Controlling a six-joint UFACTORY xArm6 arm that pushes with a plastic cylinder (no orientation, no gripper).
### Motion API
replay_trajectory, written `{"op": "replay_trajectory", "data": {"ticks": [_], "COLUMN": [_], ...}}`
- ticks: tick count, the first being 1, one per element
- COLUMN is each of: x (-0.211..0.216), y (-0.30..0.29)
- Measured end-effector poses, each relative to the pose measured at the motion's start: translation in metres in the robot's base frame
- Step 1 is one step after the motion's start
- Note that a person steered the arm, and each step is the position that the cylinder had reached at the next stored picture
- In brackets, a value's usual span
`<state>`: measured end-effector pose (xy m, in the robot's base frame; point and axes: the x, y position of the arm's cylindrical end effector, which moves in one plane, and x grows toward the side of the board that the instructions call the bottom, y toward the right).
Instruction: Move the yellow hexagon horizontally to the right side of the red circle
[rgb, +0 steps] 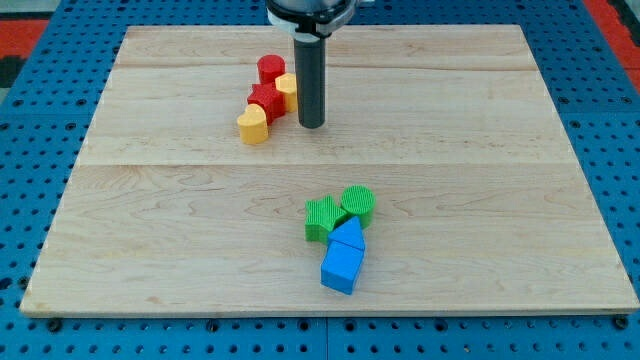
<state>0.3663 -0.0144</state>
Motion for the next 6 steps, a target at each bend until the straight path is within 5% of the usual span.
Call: {"op": "replay_trajectory", "data": {"ticks": [2,5,6], "x": [0.008,-0.013,-0.028], "y": [0.023,-0.068,-0.02]}}
